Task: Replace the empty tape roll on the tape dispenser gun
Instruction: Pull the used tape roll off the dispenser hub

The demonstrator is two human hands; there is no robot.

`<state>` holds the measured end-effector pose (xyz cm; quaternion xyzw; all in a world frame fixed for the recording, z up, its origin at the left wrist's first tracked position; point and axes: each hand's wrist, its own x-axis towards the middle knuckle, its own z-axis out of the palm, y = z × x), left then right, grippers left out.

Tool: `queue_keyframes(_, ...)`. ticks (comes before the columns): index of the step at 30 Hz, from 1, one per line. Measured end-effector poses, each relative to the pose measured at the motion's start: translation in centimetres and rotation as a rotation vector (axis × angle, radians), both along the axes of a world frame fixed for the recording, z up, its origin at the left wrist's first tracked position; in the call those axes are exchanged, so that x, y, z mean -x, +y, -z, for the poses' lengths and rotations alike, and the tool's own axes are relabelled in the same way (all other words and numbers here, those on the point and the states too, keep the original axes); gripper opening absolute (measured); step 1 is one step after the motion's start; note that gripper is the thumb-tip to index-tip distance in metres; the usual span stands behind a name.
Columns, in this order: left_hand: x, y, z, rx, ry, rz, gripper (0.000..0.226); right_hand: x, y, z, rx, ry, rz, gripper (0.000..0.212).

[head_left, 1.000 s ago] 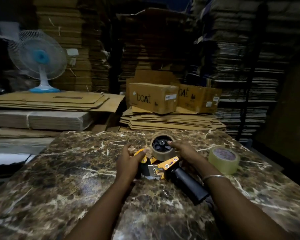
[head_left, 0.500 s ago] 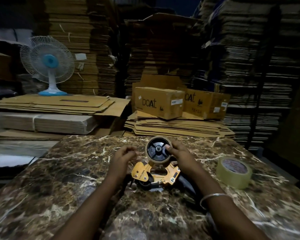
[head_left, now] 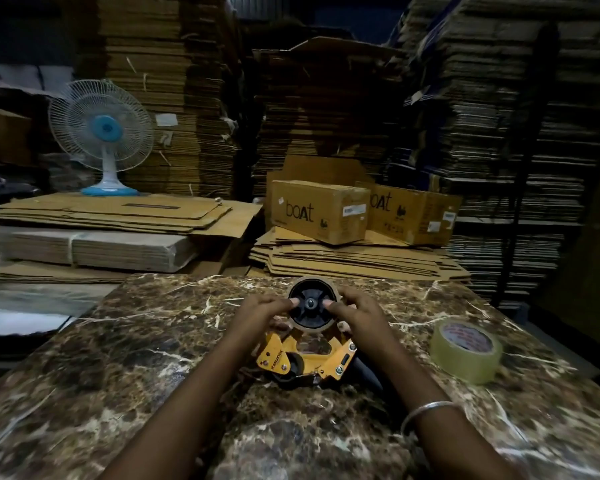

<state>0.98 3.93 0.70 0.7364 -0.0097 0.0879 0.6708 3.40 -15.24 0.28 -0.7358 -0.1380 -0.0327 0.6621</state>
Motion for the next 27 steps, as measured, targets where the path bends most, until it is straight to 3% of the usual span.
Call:
queue_keyframes(6, 0.3, 1.2, 0.3, -0.03, 0.082, -0.052, 0.041, 0.5, 0.4, 0.4, 0.077, -0.007, -0.06, 0.018)
queue_keyframes(12, 1.4, 0.6, 0.3, -0.105, 0.073, -0.128, 0.046, 0.7, 0.5, 0.6, 0.062, 0.027, -0.052, 0.026)
queue_keyframes(19, 1.9, 0.5, -0.1, -0.15, 0.067, -0.164, 0.044, 0.7, 0.5, 0.1, 0.038, 0.111, 0.008, 0.056)
queue_keyframes(24, 2.4, 0.6, 0.0, -0.207, 0.09, -0.15, 0.034, 0.6, 0.7, 0.6, 0.159, 0.077, 0.062, 0.043)
queue_keyframes(27, 2.4, 0.8, -0.3, -0.112, 0.157, -0.13, 0.054, 0.5, 0.9, 0.7, 0.157, 0.097, 0.083, 0.043)
